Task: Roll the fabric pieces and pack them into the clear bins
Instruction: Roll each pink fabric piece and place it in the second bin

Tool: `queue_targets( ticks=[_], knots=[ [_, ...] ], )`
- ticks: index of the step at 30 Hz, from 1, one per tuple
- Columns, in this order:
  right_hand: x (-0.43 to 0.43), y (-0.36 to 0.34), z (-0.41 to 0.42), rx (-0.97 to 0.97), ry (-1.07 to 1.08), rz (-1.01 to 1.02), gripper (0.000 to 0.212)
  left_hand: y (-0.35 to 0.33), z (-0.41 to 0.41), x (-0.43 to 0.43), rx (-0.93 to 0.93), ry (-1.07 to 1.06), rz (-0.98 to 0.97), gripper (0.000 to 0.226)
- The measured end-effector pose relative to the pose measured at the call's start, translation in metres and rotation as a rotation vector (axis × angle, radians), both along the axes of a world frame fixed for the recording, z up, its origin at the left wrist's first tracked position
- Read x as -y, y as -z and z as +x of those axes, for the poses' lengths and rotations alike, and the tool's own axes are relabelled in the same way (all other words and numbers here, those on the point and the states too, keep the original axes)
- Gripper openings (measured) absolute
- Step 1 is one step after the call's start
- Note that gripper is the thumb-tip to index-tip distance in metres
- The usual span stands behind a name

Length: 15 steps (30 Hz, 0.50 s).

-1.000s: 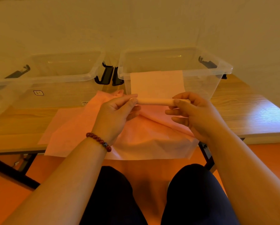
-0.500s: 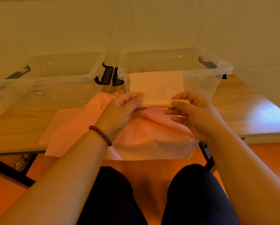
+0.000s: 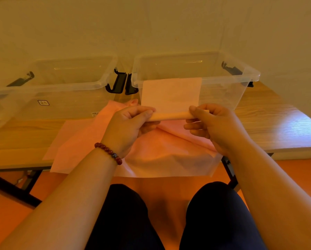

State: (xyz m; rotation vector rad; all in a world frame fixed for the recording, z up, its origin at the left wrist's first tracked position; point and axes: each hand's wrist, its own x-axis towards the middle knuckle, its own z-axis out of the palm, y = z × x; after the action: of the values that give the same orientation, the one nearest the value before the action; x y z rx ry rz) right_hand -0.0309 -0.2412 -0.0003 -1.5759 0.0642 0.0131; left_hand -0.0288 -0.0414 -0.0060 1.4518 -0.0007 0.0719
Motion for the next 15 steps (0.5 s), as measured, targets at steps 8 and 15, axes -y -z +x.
queue_targets(
  ticks=[8,15],
  knots=[
    [0.0019,0.0010,-0.0035,0.004,-0.020,0.074,0.005,-0.0035,-0.0051,-0.0025,-0.014,0.066,-0.032,0.010],
    [-0.0005,-0.0017,-0.0050,0.017,-0.053,0.053,0.014,0.0006,-0.0080,-0.0041,0.008,0.018,0.046,0.009]
  ],
)
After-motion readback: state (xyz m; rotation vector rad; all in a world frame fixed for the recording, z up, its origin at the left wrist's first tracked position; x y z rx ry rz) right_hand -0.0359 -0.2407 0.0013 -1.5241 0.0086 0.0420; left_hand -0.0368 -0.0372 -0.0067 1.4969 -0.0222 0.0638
